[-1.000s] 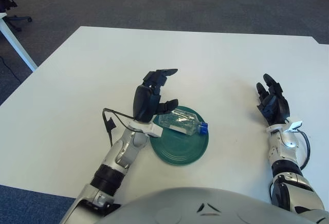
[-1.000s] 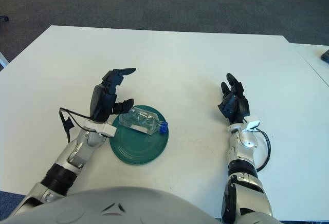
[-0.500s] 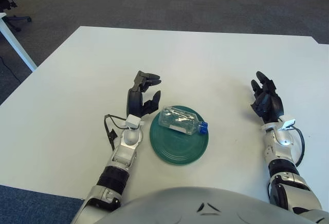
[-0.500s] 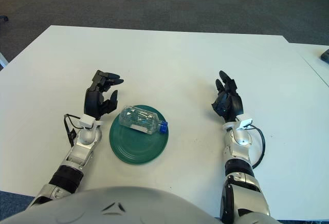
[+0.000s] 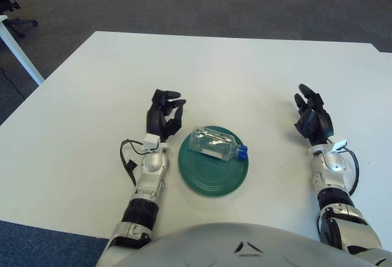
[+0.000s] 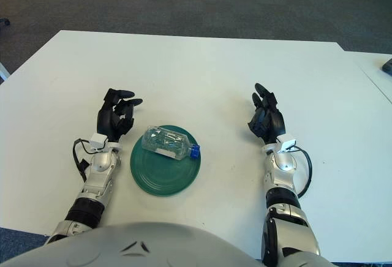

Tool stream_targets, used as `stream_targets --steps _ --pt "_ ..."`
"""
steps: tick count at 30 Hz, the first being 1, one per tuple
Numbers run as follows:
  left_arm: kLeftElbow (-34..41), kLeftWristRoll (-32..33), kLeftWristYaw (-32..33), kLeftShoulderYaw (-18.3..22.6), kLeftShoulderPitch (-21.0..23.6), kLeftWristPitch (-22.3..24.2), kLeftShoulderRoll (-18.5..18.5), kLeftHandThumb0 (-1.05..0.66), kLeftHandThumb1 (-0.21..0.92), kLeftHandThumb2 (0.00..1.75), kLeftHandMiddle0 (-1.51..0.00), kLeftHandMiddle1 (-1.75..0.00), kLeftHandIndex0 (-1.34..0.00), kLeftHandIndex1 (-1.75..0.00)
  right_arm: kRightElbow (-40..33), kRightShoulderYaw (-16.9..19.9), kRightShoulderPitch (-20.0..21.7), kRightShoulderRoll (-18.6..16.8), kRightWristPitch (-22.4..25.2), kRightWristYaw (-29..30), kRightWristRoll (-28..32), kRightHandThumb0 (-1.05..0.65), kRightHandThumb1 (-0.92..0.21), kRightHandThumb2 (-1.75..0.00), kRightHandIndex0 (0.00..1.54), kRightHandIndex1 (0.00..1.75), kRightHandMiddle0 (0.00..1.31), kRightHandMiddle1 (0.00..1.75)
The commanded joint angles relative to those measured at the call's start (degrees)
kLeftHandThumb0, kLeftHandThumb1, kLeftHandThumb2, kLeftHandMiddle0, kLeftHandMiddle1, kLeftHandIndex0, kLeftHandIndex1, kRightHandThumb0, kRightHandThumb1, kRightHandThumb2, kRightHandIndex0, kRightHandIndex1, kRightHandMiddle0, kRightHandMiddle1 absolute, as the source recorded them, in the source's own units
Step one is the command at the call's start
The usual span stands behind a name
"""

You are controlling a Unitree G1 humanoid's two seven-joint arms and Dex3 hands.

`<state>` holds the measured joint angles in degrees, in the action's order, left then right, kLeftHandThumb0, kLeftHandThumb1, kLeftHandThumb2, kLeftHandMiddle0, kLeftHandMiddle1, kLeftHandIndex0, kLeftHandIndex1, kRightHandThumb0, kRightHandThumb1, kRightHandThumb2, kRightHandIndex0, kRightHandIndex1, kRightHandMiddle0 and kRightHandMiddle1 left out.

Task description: Put the bottle into the plate.

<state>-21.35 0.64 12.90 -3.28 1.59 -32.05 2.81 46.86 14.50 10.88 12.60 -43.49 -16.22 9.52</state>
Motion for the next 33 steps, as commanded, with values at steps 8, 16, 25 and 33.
stream_targets --steps 8,16,25,33 --pt "-9.77 0.42 -2.87 3.57 2.02 1.63 -0.39 -0.36 0.92 0.35 -0.65 -0.84 -0.38 -1.55 4.28 -1.3 -3.31 -2.69 0.22 0.28 -0.59 -0.89 -0.92 -1.05 0.19 0.01 0.0 0.46" --pt "-15.09 -0.29 -5.86 4.45 3.62 6.77 -2.34 -0.35 0.92 0.41 -0.6 -0.79 -0.31 -1.62 3.87 -1.01 -3.81 -2.33 -0.42 -0.64 0.22 -0.89 -0.92 -1.05 0.2 0.01 0.0 0.46" --pt "-9.1 -1.27 -3.32 4.93 1.31 16.2 -0.64 -0.35 0.92 0.46 -0.58 -0.78 -0.26 -1.68 3.6 -0.85 -4.07 -2.06 0.16 -2.21 0.86 -0.88 -0.92 -1.03 0.19 0.01 0.0 0.45" --pt "-6.15 -2.13 -1.6 5.32 0.49 21.89 0.04 -0.35 0.92 0.48 -0.58 -0.78 -0.23 -1.7 3.15 -0.89 -4.43 -2.09 0.61 -3.19 0.97 -0.88 -0.92 -1.01 0.19 0.0 0.0 0.45"
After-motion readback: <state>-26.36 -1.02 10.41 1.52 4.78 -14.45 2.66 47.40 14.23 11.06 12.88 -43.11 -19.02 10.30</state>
